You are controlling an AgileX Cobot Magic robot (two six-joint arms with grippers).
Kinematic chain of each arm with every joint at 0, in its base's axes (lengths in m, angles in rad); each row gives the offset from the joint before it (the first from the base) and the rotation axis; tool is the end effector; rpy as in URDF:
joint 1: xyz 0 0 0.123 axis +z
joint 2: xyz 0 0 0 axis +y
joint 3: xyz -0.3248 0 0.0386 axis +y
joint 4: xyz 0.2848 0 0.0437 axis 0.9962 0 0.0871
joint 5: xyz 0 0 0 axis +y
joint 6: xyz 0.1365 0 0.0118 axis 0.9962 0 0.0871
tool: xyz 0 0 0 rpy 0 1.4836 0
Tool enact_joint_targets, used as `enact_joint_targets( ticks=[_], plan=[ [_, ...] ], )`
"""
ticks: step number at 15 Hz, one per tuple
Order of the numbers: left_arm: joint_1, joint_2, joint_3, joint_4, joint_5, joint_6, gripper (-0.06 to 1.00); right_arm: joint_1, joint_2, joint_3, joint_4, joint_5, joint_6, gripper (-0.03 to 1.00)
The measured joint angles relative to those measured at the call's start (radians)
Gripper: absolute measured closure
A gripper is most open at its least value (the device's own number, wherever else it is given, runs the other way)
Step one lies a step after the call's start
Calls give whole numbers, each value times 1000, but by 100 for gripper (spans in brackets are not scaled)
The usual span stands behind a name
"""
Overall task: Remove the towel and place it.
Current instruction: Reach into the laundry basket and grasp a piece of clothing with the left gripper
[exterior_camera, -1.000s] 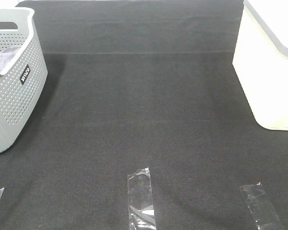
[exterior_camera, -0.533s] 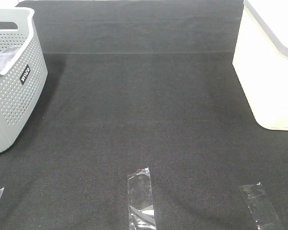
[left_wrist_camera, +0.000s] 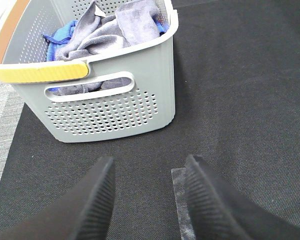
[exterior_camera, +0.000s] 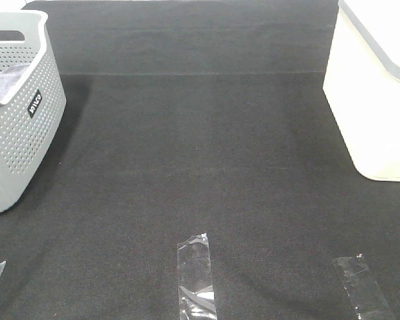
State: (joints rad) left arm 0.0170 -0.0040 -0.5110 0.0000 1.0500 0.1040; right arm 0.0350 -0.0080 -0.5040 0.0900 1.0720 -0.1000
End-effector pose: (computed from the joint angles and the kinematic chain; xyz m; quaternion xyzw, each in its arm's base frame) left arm 0.0248 0.0004 0.2792 0.0368 0.8457 0.0322 0.5315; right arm 0.0230 0.0116 0.2745 -0.0597 0.8501 0.0280 0.5225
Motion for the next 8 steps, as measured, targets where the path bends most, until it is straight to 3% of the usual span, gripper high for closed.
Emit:
enact_joint_targets(
  ticks=[8],
  plan=[
    [0,0,0,0,0,0,50,0,0,0,0,0,0,39]
  ],
)
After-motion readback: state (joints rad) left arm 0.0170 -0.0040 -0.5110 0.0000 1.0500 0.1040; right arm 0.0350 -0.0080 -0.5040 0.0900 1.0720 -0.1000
